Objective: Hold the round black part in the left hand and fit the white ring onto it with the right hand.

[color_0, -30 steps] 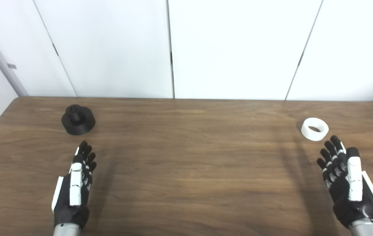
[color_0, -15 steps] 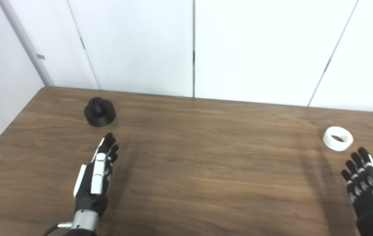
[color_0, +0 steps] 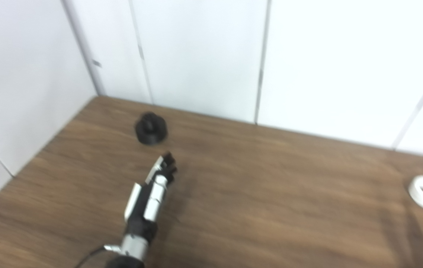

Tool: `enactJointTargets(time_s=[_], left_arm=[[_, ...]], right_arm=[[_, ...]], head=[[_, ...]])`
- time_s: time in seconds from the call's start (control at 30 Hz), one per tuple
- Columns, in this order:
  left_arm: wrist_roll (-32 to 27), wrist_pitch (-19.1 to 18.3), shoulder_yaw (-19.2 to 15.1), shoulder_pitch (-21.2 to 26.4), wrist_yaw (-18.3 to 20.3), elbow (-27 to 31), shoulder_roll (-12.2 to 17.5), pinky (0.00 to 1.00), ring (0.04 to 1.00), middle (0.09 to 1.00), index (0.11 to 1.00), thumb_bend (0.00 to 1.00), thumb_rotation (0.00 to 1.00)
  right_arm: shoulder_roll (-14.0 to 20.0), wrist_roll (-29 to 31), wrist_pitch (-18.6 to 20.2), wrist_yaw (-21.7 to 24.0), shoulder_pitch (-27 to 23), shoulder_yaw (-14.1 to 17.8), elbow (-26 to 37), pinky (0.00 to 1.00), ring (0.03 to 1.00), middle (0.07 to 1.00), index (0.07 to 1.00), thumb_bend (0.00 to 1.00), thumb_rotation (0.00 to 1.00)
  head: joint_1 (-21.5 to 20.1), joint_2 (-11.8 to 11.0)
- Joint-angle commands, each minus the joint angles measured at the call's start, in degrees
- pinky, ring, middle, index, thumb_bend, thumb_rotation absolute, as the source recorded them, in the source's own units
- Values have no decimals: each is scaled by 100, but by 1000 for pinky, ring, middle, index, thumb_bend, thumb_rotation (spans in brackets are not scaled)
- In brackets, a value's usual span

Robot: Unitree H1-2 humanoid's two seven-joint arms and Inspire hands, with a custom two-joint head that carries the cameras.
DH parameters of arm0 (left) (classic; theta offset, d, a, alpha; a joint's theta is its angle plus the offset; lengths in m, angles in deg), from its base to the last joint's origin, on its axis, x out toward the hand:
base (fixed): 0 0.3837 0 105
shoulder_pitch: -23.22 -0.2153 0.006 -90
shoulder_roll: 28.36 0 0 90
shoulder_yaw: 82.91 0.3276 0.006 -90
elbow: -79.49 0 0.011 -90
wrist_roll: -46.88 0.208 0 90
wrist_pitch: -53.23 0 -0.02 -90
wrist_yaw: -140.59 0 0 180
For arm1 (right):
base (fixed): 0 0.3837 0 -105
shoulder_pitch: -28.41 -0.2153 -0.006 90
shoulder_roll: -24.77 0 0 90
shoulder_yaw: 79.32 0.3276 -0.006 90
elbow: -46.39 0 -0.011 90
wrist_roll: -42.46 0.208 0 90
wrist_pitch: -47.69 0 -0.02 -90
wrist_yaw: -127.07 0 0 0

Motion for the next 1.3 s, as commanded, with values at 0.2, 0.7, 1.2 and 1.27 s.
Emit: enactJointTargets(time_s=[0.2,0.7,1.2,1.27], left_arm=[[206,394,231,-335,-147,-52,-141,957,949,967,981,498,924],[773,236,497,-301,-328,-77,-41,951,945,967,994,538,850],[2996,-285,224,-169,-1119,709,25,965,968,959,949,798,386],[3168,-466,41,-42,-1140,824,140,985,983,974,955,839,390]], right_arm=[[305,100,-270,104,424,65,-31,1000,988,974,963,495,1000],[452,300,-325,191,362,193,-243,1000,989,976,975,511,1000],[617,393,-244,58,496,16,-87,989,966,955,942,530,1000],[622,369,-233,-9,505,-20,-61,977,961,948,936,527,1000]], head=[[234,-136],[392,-45],[380,102],[376,111]])
